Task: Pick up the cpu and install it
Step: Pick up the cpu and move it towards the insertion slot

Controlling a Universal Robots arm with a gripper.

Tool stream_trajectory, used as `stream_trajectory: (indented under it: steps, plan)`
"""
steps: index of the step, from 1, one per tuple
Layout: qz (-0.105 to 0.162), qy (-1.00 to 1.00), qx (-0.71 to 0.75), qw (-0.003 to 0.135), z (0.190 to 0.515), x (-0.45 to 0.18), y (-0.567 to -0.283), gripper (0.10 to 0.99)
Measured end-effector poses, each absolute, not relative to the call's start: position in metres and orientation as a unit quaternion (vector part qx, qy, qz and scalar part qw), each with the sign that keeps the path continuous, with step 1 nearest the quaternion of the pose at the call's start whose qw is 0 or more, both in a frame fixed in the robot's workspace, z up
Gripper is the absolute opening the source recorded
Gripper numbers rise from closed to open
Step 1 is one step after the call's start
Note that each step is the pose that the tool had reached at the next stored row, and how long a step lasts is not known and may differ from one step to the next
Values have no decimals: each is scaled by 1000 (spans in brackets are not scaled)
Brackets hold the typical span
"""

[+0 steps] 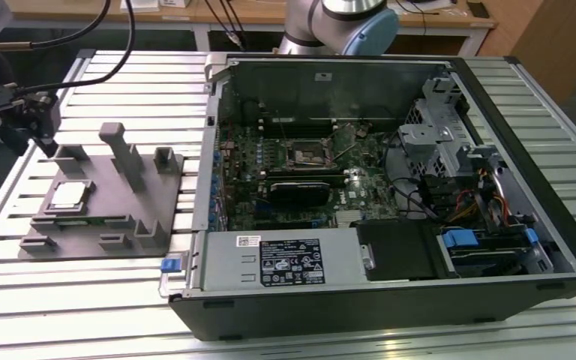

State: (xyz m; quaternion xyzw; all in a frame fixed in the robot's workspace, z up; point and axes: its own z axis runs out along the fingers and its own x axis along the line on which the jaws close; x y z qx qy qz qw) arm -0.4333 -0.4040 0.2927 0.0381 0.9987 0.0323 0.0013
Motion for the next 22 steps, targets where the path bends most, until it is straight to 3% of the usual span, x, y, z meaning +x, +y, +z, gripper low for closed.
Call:
stream_trajectory:
  steps: [1,4,5,22]
  plan:
    - [32,999,38,1,292,-433,-404,525]
    - [32,999,38,1,289,-433,-405,580]
    - [32,999,38,1,288,-433,-405,647]
    - [32,999,25,1,261,-433,-406,647]
